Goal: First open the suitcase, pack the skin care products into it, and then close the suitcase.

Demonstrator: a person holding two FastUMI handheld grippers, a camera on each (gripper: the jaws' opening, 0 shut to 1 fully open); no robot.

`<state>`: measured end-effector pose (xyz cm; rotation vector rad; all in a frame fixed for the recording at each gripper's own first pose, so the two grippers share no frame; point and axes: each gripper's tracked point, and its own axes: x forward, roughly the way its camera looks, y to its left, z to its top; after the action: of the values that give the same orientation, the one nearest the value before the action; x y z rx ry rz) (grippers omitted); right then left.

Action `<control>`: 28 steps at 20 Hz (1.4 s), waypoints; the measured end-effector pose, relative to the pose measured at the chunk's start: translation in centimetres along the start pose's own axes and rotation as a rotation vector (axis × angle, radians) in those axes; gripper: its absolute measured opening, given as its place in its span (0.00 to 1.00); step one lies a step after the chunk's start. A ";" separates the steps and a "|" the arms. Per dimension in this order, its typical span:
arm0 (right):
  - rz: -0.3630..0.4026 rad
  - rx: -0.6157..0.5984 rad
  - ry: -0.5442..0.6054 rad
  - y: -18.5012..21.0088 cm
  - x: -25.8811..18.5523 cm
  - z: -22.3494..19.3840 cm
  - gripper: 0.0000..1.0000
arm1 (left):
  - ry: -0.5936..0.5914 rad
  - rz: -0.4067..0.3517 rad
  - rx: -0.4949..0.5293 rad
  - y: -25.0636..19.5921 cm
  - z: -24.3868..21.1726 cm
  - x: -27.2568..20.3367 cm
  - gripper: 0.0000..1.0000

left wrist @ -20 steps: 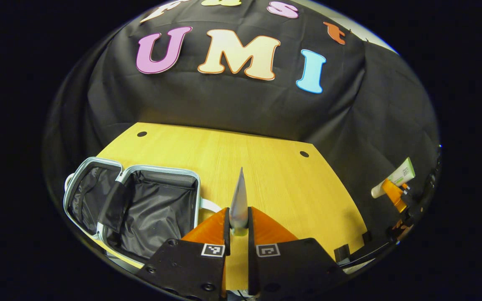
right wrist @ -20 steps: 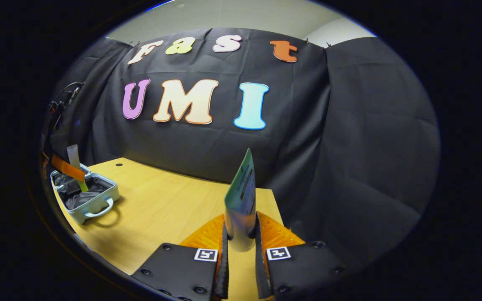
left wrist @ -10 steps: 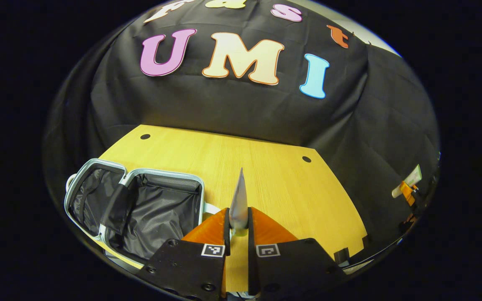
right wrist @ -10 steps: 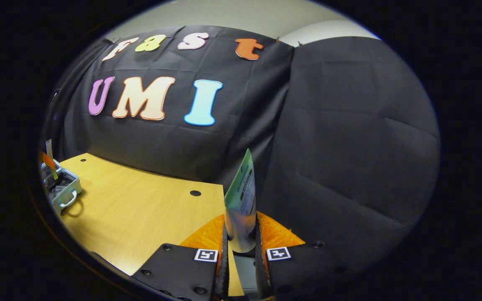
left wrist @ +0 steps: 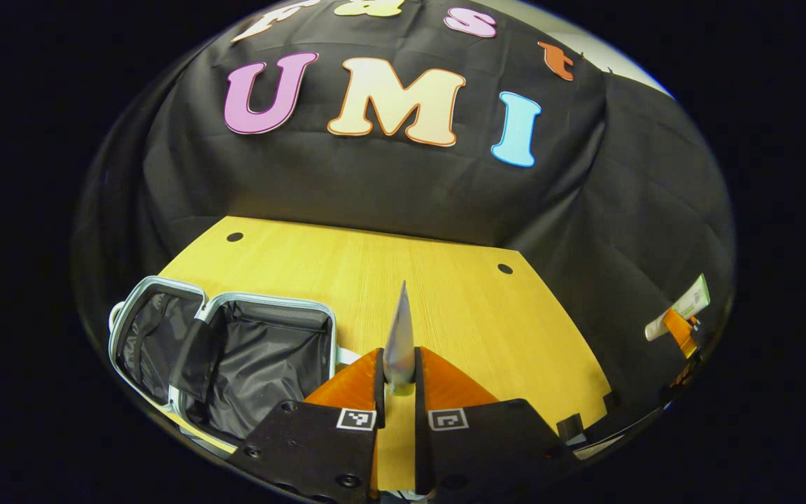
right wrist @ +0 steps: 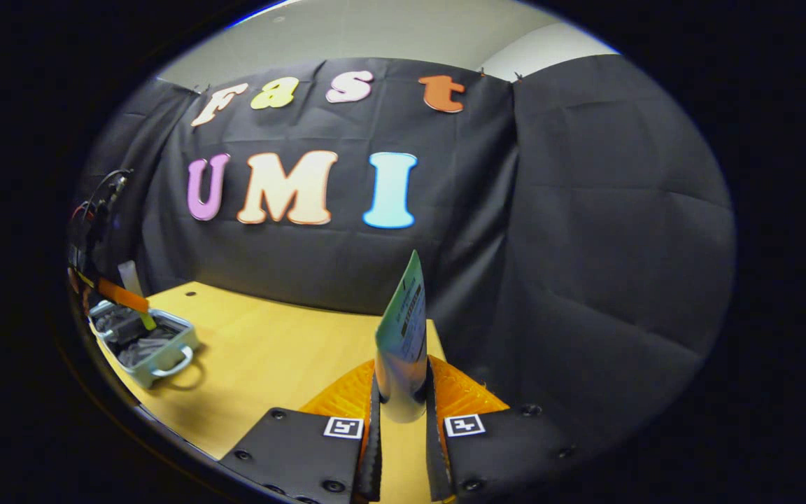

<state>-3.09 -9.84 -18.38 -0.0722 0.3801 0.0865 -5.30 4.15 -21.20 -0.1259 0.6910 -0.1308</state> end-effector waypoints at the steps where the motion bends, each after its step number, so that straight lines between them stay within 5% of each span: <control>1: 0.027 0.016 -0.006 1.7 0.2 0.5 0.28 | 0.006 0.005 0.005 0.6 -0.2 -0.1 0.13; 12: 0.262 0.078 0.063 17.1 0.6 1.3 0.28 | 0.281 0.147 0.048 11.9 -7.4 -0.3 0.13; 17: 0.503 0.109 0.213 27.2 -1.7 -1.3 0.28 | 0.440 0.187 0.052 15.4 -12.4 0.2 0.13; 23: 0.731 0.179 0.439 38.5 -2.7 -4.9 0.28 | 0.451 0.204 0.011 19.5 -13.9 1.2 0.16; 25: 0.774 0.158 0.486 41.9 -3.1 -6.4 0.28 | 0.421 0.168 -0.051 19.7 -13.5 1.8 0.21; 28: 0.816 0.121 0.582 46.1 -3.6 -8.7 0.28 | 0.318 0.108 -0.100 20.0 -10.4 1.7 0.56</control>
<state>-14.12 34.97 -27.60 0.1880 0.9797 0.8603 -9.07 22.79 -33.37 -0.1648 1.0201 -0.0121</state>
